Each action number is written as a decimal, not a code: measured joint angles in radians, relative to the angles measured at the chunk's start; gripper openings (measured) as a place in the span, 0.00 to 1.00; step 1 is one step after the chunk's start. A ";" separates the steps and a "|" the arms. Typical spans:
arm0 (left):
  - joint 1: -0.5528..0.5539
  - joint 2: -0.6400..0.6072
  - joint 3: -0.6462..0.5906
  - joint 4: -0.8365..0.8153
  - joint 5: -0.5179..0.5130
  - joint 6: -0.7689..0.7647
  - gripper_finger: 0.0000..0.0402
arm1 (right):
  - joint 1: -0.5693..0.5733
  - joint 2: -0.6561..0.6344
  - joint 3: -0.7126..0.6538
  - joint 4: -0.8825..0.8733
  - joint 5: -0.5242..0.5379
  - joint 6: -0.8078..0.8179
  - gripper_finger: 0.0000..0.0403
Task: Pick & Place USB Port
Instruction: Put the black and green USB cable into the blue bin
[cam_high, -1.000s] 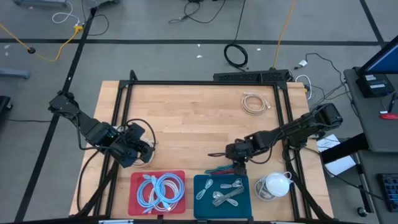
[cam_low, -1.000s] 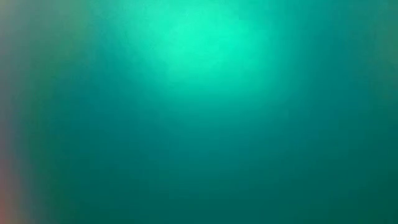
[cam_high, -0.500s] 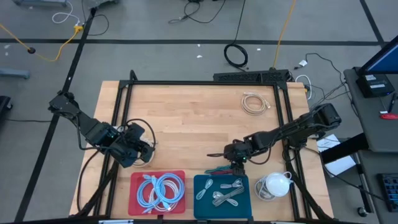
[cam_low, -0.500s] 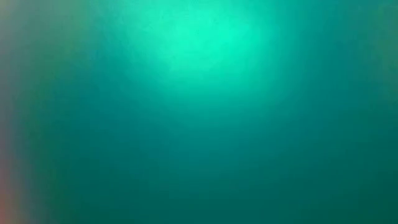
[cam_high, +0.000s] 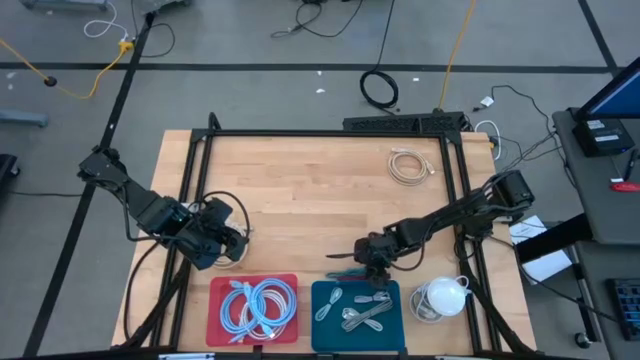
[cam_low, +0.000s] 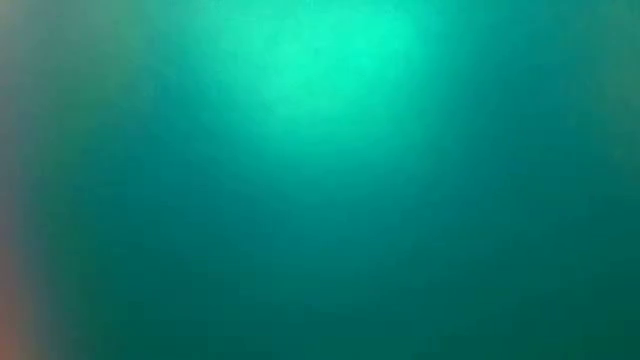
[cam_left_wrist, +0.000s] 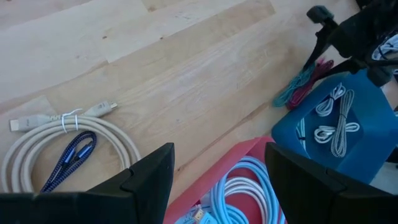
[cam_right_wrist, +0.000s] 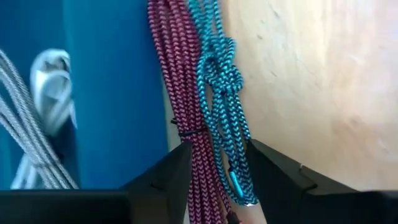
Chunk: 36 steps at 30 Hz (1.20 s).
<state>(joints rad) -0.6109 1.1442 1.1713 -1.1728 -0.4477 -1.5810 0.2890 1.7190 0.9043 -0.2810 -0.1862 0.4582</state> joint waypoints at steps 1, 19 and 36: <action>0.000 0.000 0.000 0.000 0.000 0.000 0.63 | 0.000 0.010 0.000 0.000 0.000 0.000 0.33; -0.002 0.000 0.000 -0.001 -0.022 0.012 0.63 | -0.190 -0.168 0.186 -0.184 0.235 0.044 0.01; -0.012 0.000 0.000 -0.007 -0.024 0.031 0.63 | 0.253 -0.133 0.361 -0.337 0.020 0.333 0.00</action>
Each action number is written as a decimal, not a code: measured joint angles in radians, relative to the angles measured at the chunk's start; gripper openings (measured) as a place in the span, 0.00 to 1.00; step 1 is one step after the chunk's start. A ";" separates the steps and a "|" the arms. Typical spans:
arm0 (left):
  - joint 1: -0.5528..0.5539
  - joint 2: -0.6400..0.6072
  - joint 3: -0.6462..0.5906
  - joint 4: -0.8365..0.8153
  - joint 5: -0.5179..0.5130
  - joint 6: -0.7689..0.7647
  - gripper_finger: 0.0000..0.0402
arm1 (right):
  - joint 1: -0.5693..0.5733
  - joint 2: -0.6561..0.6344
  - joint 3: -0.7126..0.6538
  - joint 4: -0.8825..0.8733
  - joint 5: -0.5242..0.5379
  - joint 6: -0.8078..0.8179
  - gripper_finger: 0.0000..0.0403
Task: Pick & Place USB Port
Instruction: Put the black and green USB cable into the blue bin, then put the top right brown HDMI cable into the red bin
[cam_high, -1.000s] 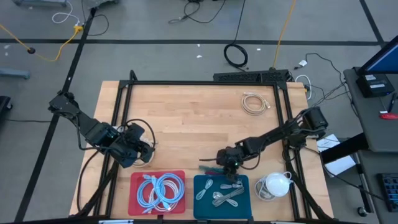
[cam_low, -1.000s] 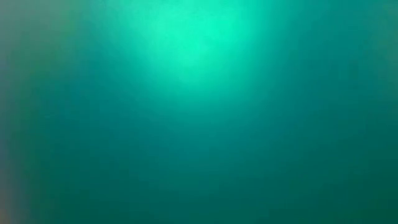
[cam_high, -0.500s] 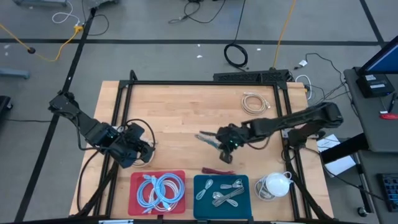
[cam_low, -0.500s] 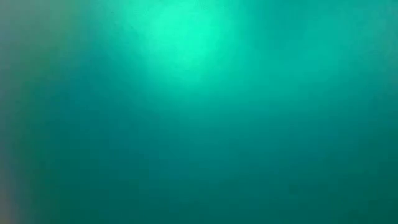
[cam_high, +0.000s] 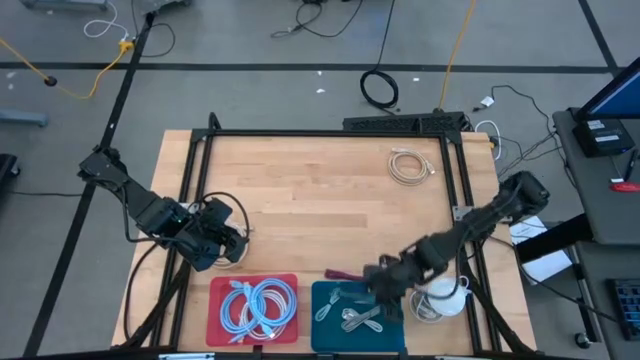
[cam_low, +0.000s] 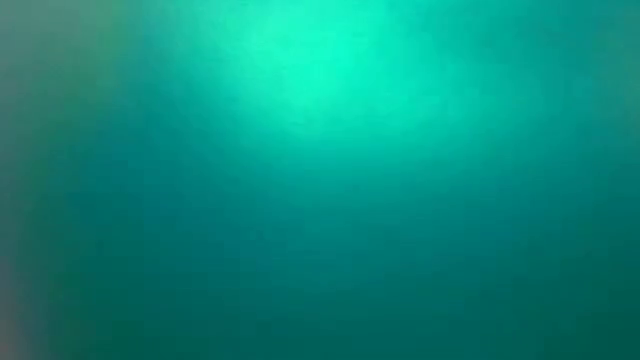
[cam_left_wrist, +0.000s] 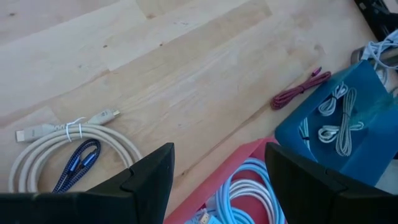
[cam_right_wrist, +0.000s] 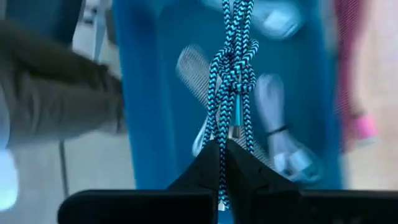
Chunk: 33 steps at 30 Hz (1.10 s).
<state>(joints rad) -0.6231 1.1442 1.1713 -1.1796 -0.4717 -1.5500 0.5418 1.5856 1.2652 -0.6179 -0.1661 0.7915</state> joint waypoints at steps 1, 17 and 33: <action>0.000 0.000 0.000 0.000 0.000 0.000 0.63 | 0.008 0.013 0.000 0.007 -0.011 0.006 0.00; 0.001 0.000 0.000 0.001 0.018 -0.024 0.63 | -0.034 0.051 -0.079 0.214 -0.179 -0.029 0.29; 0.047 0.000 0.000 0.018 -0.020 0.022 0.63 | -0.297 -0.092 -0.079 -0.047 0.187 -0.131 0.41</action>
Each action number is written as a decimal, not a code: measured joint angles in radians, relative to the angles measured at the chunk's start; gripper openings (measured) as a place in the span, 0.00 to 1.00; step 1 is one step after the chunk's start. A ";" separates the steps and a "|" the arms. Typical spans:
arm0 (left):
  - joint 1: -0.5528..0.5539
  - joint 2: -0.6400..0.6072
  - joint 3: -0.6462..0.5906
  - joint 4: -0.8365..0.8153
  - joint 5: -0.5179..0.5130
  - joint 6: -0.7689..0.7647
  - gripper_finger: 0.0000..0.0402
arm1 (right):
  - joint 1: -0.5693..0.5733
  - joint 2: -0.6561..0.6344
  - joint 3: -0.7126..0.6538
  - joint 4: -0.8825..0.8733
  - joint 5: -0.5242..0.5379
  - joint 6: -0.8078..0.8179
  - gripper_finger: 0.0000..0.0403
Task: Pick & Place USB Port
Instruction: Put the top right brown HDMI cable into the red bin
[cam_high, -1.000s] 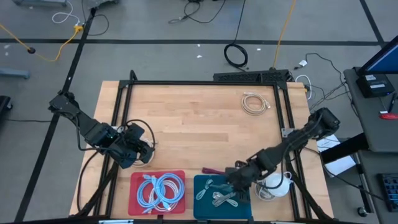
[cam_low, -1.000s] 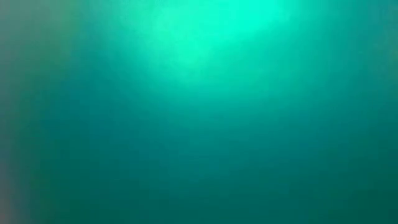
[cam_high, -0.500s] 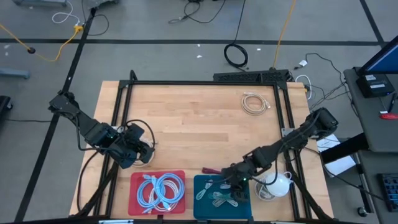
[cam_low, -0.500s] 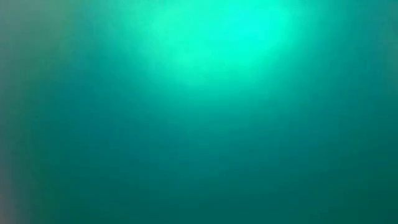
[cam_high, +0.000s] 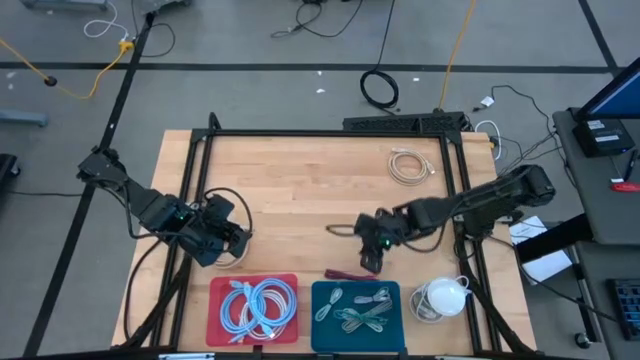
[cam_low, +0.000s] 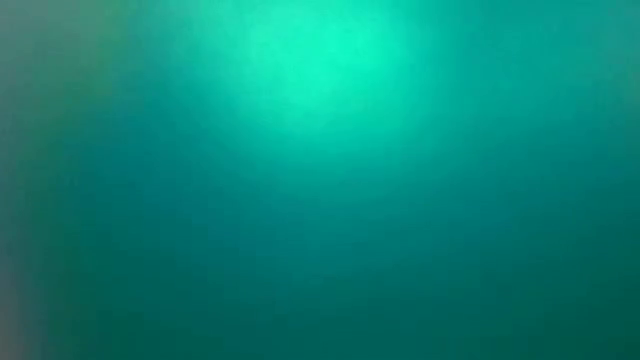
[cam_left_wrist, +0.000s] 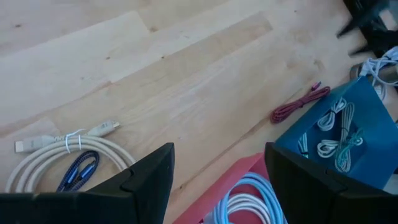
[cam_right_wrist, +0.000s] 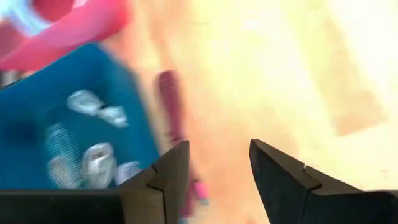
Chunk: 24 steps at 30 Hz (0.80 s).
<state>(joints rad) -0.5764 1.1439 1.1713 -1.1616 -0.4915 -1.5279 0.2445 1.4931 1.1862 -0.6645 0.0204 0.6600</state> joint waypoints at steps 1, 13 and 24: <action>0.005 0.000 0.000 0.004 0.000 0.004 0.63 | -0.019 -0.001 0.000 -0.024 0.024 -0.004 0.41; 0.030 0.000 0.000 0.006 -0.008 0.020 0.63 | -0.325 0.014 -0.156 -0.301 0.318 -0.051 0.41; 0.030 0.000 0.000 0.006 -0.008 0.008 0.63 | -0.577 -0.013 -0.273 -0.164 0.212 -0.133 0.41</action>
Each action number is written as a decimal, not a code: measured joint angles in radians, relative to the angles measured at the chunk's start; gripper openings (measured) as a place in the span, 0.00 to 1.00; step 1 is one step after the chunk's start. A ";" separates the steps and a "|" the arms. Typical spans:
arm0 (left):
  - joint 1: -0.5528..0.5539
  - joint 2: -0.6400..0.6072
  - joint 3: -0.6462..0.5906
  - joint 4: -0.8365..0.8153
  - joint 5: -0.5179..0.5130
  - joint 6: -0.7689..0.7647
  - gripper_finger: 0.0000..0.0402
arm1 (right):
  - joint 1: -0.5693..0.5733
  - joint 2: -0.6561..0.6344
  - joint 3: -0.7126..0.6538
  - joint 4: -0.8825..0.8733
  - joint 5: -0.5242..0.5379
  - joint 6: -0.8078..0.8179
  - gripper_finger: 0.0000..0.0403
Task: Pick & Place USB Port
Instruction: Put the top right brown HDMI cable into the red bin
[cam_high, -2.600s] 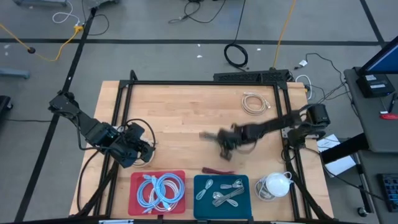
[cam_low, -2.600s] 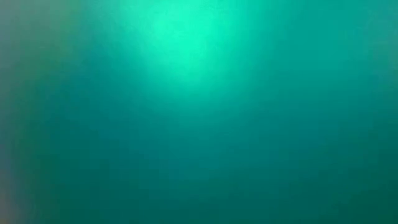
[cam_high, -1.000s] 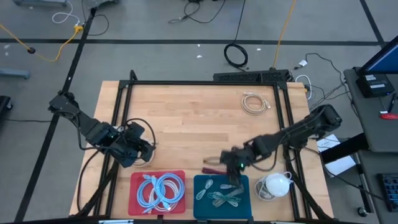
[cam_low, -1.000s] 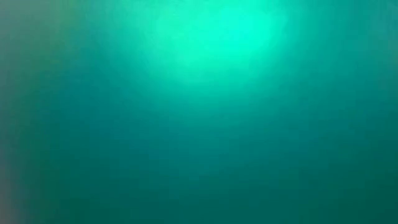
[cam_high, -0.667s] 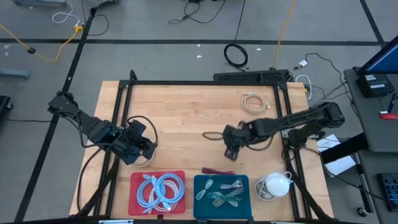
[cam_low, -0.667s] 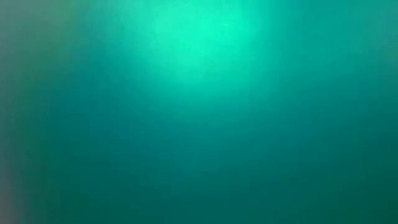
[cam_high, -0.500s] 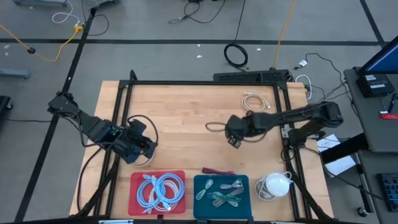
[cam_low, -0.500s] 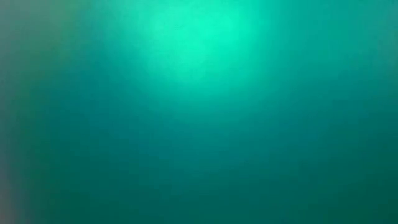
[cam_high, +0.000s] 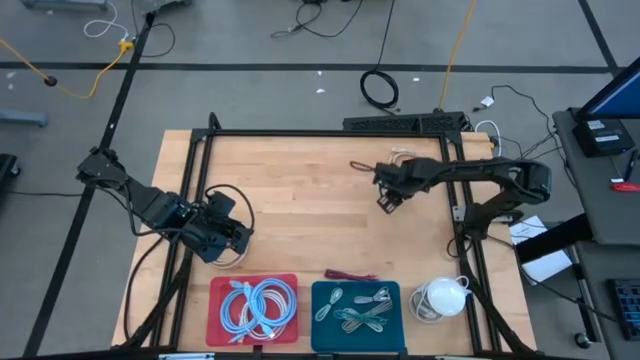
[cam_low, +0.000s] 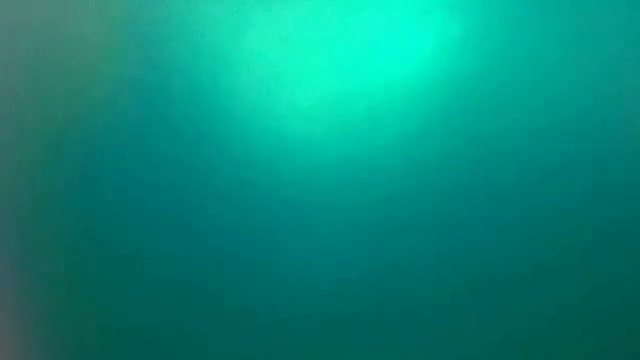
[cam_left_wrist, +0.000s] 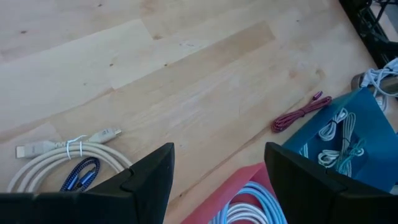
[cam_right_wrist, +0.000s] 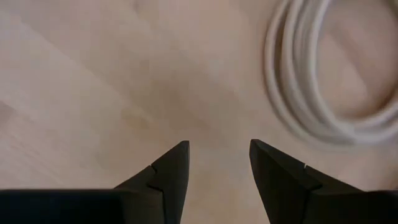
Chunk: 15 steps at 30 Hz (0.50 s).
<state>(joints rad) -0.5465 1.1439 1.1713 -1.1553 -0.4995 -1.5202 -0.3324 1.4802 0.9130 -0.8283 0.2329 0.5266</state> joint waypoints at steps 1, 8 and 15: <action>0.000 0.000 0.000 0.000 0.000 0.000 0.63 | -0.014 -0.008 0.007 0.008 -0.001 -0.020 0.41; 0.000 0.000 0.000 0.006 0.000 -0.001 0.63 | -0.135 -0.034 0.052 -0.025 -0.002 -0.149 0.42; 0.000 0.000 0.000 0.008 0.001 -0.001 0.63 | -0.289 -0.008 0.046 -0.070 -0.107 -0.307 0.48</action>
<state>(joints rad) -0.5465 1.1439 1.1713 -1.1469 -0.4987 -1.5211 -0.6210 1.4724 0.9592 -0.8984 0.1256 0.2192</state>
